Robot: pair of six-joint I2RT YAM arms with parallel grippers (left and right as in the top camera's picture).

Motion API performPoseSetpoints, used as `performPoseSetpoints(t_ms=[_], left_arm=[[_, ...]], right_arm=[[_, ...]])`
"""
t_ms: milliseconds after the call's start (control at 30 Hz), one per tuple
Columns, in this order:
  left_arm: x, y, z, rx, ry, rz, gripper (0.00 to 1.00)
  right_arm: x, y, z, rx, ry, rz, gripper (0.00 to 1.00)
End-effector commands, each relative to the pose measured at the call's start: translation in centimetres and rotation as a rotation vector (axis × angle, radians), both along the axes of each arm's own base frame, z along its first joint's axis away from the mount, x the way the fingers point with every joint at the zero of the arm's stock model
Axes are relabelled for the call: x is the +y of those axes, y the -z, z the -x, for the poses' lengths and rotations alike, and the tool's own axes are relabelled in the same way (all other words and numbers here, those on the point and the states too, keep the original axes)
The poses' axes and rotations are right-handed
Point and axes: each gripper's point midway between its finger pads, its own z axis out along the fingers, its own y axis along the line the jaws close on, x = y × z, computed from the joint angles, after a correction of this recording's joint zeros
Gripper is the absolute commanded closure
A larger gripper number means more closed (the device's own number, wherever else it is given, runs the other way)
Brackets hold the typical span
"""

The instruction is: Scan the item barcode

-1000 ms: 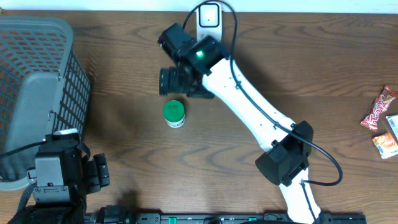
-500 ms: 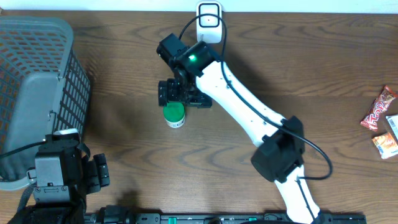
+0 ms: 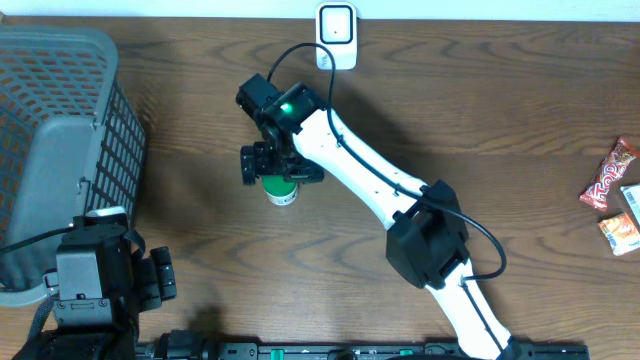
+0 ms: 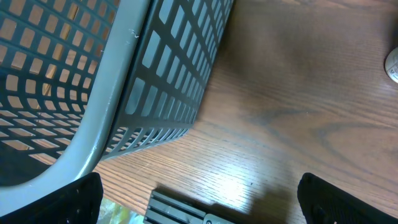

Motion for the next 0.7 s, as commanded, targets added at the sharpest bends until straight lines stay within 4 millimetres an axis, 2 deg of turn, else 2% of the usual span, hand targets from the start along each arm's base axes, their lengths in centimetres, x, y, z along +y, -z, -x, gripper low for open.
performPoseSetpoints(t_ms=[0, 167, 433, 667], left_arm=[[0.1, -0.2, 0.1, -0.005, -0.002, -0.005, 0.02], [0.1, -0.2, 0.1, -0.005, -0.002, -0.005, 0.02], [0.1, -0.2, 0.1, -0.005, -0.002, -0.005, 0.02], [0.1, -0.2, 0.1, -0.005, -0.002, -0.005, 0.02]], right_arm=[[0.3, 1.1, 0.3, -0.007, -0.030, 0.029, 0.01], [0.1, 3.2, 0.2, -0.001, -0.031, 0.076, 0.01], [-0.3, 5.2, 0.0, 0.001, -0.044, 0.118, 0.01], [-0.3, 5.6, -0.7, -0.021, -0.039, 0.122, 0.06]])
